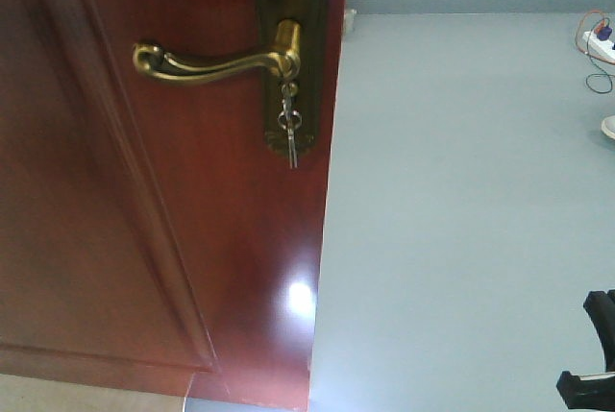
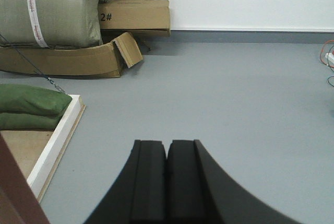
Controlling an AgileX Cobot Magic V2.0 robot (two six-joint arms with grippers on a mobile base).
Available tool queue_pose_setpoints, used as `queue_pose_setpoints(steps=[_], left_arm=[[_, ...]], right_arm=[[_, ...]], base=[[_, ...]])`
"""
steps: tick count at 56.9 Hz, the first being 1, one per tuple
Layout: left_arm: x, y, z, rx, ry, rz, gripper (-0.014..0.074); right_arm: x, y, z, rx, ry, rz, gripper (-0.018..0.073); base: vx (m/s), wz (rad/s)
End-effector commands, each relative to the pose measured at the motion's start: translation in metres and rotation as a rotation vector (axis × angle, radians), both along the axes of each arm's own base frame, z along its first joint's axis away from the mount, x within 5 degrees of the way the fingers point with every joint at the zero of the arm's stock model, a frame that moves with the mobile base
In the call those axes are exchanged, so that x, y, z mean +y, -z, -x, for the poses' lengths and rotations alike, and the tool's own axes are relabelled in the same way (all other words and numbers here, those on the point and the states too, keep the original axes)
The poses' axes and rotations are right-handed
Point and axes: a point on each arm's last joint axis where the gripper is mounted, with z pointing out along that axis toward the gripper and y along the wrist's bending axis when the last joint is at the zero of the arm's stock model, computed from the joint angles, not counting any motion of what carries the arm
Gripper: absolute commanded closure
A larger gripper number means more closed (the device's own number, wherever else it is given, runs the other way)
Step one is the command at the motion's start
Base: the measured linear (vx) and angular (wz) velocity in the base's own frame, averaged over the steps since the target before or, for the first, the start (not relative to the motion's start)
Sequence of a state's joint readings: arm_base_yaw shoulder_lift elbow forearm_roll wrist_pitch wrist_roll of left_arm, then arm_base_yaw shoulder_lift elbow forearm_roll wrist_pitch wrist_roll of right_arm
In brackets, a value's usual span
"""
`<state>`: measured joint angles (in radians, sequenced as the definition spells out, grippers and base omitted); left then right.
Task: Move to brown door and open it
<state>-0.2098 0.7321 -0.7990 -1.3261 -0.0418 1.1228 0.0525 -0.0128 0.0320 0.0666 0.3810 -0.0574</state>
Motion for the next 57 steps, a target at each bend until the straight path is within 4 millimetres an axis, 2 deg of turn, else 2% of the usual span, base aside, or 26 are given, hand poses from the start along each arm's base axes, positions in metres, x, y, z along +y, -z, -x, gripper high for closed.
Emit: queue_pose_setpoints(steps=[1,57], left_arm=[[0.0015,-0.0098,0.0024,-0.032,-0.015,0.012,0.0603],[0.0015,-0.0097,0.0021,-0.031,-0.015,0.012,0.0603]], right_arm=[[-0.0003,-0.0056,-0.0017,-0.079,0.002,0.005,0.0559],[-0.0003,-0.0058,-0.0018,-0.081,0.002,0.005,0.0559]], base=[[0.10,-0.01],[0.05,-0.02]])
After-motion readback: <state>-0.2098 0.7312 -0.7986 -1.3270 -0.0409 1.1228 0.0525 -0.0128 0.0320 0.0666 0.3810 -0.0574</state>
